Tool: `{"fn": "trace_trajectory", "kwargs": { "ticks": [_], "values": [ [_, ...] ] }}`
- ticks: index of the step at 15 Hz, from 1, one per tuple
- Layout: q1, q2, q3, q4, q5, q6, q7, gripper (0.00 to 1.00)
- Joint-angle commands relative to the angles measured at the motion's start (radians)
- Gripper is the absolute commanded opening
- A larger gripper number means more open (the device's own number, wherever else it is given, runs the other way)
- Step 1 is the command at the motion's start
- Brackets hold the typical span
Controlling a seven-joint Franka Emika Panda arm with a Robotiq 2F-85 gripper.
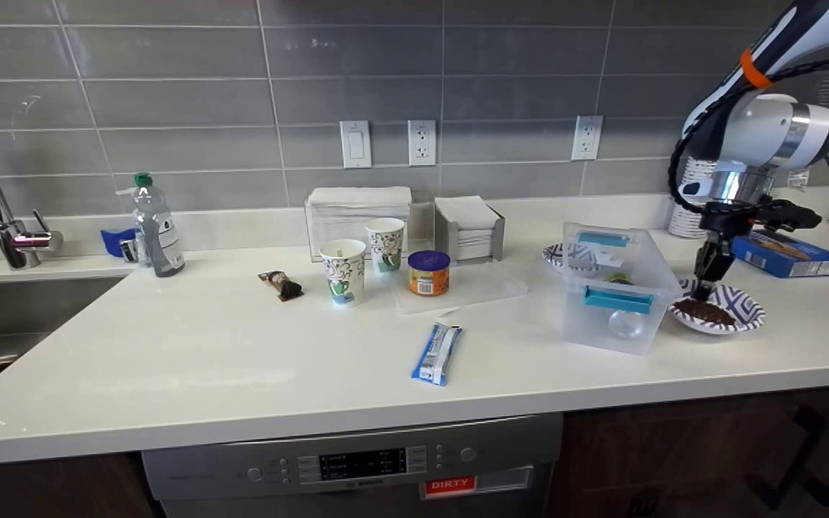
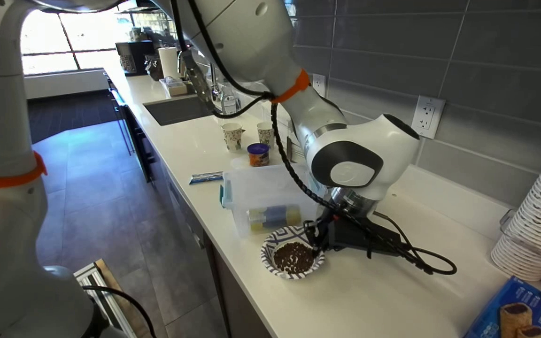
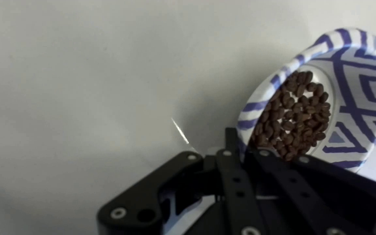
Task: Pour the contents in the plate into the cup
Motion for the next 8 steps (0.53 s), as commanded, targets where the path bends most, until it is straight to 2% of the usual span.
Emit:
{"fn": "trace_trajectory", "kwargs": {
  "ticks": [1, 4, 8],
  "values": [
    [0.000, -0.051, -0.034, 0.027, -0.051, -0.127, 0.107, 0.01],
    [0.000, -0.077, -0.058, 0.067, -0.076, -0.241, 0.191, 0.01],
    [0.022, -0.177, -0.063, 0.053, -0.088, -0.372, 0.307, 0.01]
  ]
}}
